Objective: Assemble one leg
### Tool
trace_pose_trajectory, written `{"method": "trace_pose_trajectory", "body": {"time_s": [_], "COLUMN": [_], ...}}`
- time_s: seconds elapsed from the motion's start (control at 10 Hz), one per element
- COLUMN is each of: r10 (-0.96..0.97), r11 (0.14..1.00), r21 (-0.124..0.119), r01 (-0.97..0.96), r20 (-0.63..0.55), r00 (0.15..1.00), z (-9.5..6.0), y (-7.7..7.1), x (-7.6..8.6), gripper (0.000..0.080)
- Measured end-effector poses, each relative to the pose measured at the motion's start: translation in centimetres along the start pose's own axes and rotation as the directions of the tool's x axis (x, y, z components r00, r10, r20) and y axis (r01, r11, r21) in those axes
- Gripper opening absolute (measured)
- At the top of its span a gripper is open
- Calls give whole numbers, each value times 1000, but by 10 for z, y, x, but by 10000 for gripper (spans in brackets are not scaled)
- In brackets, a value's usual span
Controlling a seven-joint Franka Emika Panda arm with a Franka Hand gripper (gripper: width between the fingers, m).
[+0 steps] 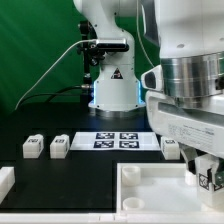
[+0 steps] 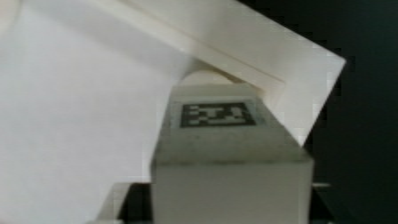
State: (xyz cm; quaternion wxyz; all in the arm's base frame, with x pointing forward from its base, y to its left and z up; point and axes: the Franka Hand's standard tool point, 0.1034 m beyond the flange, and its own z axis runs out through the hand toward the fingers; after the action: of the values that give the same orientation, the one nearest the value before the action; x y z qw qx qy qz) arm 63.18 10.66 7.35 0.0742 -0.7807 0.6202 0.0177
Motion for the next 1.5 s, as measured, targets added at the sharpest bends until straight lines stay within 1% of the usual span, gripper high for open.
{"method": "trace_pose_trajectory", "body": {"time_s": [0.1,0.2,0.3,0.4,0.5,0.6,0.7,0.8,0.9,1.0,1.1,1.2,1.3,1.4,1.5], "r10": [239,418,496,515,498,436,253,36,-106,-165,-298,-402,-471,-749,-841], "r11": [970,905,864,853,863,896,964,997,992,984,952,913,880,662,540], "r21": [33,68,71,68,68,71,74,73,73,73,72,71,65,-23,-60], "r01": [-240,-419,-499,-518,-501,-439,-255,-37,105,164,298,401,471,749,839], "r20": [14,33,48,57,55,50,33,17,10,7,-4,-12,-17,-24,-17], "r00": [971,908,867,855,865,898,967,999,994,986,954,916,882,662,540], "z": [1,0,0,0,0,0,0,-2,-4,-4,-3,-3,-2,0,2], "y": [1,0,0,0,0,0,0,-1,-3,-3,-3,-2,-2,-4,-8], "x": [-7,-15,-14,-14,-14,-14,-15,-16,-18,-22,-22,-20,-20,-21,-23], "gripper": [294,294,294,294,294,413,413,546,625,625,645,649,649,649,649]}}
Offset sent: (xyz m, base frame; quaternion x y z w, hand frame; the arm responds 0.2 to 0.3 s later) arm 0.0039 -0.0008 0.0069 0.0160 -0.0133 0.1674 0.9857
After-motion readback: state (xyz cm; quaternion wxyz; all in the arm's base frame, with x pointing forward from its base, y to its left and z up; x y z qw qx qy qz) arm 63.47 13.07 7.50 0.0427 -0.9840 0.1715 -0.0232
